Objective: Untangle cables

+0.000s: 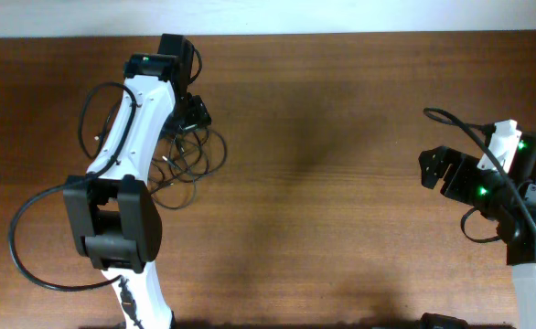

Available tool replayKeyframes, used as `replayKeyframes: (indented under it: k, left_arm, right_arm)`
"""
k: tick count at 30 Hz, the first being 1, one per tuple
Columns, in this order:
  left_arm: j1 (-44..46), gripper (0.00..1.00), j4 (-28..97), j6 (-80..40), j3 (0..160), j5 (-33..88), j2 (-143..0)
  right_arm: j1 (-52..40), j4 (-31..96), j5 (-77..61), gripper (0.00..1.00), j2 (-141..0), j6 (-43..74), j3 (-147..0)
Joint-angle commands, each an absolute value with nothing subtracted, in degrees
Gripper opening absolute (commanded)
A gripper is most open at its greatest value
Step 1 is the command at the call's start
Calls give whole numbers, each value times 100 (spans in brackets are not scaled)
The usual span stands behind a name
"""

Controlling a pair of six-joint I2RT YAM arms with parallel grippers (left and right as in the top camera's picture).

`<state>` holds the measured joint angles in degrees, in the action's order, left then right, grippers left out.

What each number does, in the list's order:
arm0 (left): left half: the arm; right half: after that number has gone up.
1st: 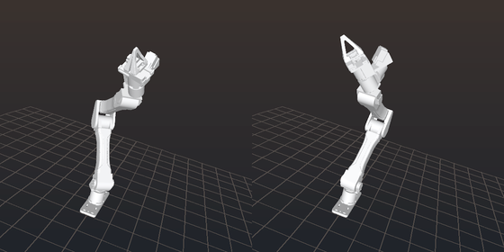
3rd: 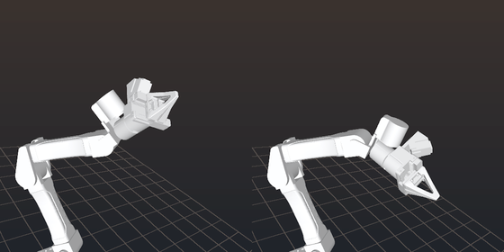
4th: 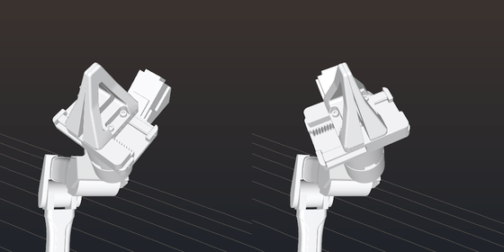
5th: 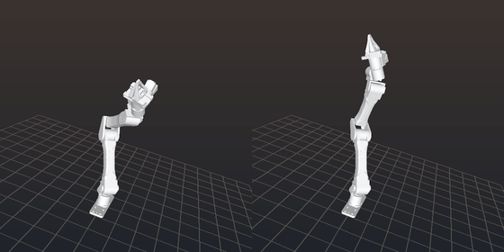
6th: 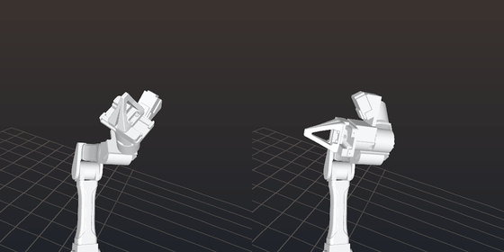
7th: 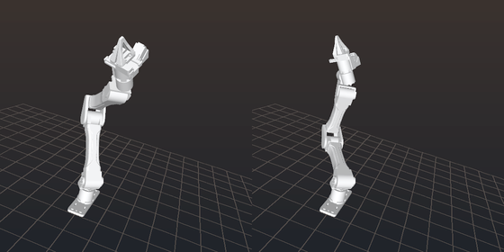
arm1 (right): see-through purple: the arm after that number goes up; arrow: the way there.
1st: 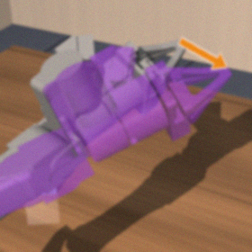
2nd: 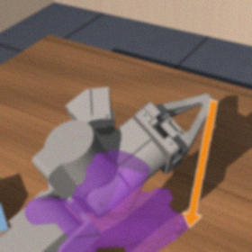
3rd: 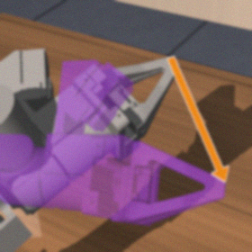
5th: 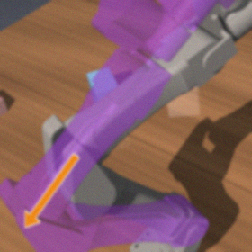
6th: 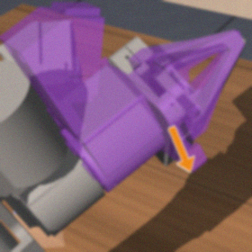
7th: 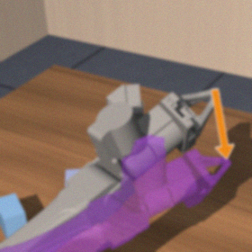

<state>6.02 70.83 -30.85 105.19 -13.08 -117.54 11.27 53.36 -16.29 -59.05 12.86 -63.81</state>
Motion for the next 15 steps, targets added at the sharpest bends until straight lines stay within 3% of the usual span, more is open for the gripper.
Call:
replayKeyframes:
  k: [1, 6, 15]
  left_arm:
    - [585, 99, 7076, -3074, 10492, -1310, -11688]
    - [585, 99, 7074, -3072, 10492, -1310, -11688]
    - [585, 99, 7074, -3072, 10492, -1310, -11688]
  right_arm:
    - [1048, 5317, -1573, 98, -5682, 1240, -6357]
    - [419, 3588, -421, 98, -5594, 1221, -6123]
    - [370, -510, -974, 99, -5133, 1223, -3684]
